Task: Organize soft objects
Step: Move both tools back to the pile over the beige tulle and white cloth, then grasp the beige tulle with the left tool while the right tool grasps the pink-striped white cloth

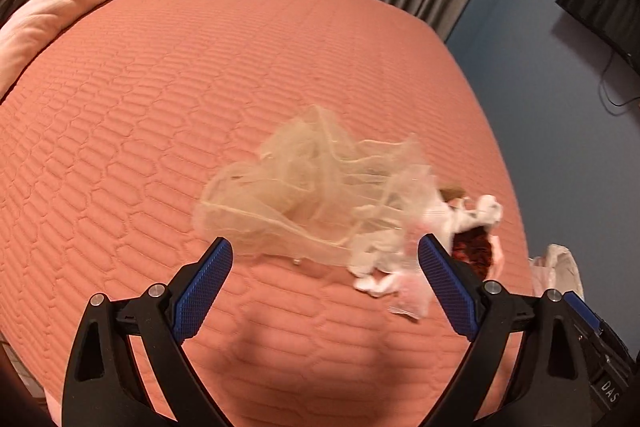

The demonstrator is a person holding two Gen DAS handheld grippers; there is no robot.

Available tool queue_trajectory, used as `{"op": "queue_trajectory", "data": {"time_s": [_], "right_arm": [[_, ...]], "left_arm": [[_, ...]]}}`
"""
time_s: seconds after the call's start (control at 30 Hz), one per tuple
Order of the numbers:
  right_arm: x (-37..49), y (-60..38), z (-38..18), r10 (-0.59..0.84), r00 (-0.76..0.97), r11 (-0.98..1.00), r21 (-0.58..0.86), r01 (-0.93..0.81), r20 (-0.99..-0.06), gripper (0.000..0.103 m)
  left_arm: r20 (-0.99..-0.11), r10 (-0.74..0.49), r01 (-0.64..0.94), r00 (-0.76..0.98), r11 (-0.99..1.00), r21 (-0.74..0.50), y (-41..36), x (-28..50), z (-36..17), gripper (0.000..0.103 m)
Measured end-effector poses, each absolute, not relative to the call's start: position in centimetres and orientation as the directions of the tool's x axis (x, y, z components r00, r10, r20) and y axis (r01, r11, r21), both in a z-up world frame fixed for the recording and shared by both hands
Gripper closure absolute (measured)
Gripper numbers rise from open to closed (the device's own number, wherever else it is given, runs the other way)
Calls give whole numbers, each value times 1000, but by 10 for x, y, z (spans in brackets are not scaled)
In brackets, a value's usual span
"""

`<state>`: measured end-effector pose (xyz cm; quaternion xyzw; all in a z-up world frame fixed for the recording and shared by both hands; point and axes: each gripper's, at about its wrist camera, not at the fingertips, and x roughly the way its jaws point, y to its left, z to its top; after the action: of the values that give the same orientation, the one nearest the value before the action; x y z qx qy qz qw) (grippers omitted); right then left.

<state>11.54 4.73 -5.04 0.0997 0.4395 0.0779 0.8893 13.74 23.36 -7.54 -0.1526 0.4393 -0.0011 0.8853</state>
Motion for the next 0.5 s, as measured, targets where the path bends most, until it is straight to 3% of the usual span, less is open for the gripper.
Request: {"op": "queue_trajectory", "data": {"time_s": [0.5], "right_arm": [[173,102,-118,244,490,968,241,-70,-837,45]], "left_arm": [[-821,-174,-158,544,939,-304,266,189,-122,16]]}}
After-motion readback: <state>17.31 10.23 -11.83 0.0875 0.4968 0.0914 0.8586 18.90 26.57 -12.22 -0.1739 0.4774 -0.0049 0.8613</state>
